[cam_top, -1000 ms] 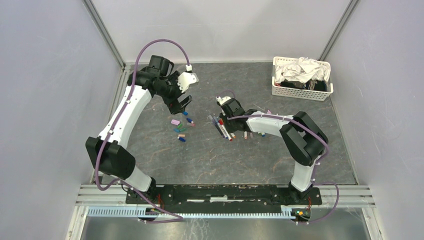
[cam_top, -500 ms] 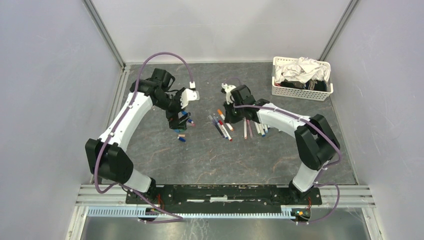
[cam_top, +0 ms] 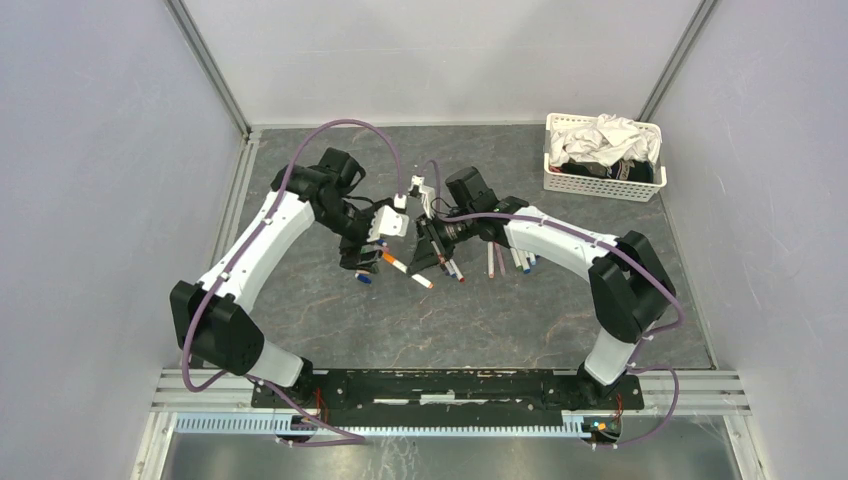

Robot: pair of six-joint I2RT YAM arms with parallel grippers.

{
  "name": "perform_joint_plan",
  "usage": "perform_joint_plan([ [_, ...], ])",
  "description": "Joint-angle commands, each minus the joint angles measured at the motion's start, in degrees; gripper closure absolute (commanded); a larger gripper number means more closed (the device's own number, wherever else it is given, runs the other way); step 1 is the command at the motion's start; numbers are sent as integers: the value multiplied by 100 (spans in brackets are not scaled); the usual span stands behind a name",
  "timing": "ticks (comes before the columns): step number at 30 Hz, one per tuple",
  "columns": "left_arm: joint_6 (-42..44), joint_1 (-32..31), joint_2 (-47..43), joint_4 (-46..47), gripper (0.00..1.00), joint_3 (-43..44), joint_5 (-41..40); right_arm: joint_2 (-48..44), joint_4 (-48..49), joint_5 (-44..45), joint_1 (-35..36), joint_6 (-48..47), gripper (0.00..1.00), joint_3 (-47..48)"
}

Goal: Open the pen caps

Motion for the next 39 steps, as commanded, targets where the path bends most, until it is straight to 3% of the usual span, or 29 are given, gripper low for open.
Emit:
perform_joint_plan([
  [1,571,-323,-75,-332,16,-127,61,259,190,-934,38,106,100,408],
  [6,427,-529,1,-159,29,-297,-234,359,258,-1092,80,156,100,482],
  [9,326,-574,60,-26,42,-364,-396,372,260,-1136,78,152,100,463],
  [15,221,-622,98,184,78,-379,-675,390,302,-1112,119,166,99,390],
  [17,188,-642,94,202,97,-324,-629,472,314,-1076,202,216,85,439],
  [19,169,-669,87,207,98,-302,-576,616,406,-1070,330,312,74,516],
  [22,165,-685,84,198,98,-278,-557,856,417,-1045,468,410,69,749],
  [24,172,-684,90,171,98,-254,-585,971,428,-1009,492,473,73,852],
  [27,226,-676,82,118,98,-264,-764,937,370,-855,446,459,99,769],
  [30,372,-556,89,139,98,-325,-1232,650,346,-712,334,330,100,287],
  [39,1043,677,480,287,98,70,-1983,-252,-307,-179,-71,-487,100,-1126],
])
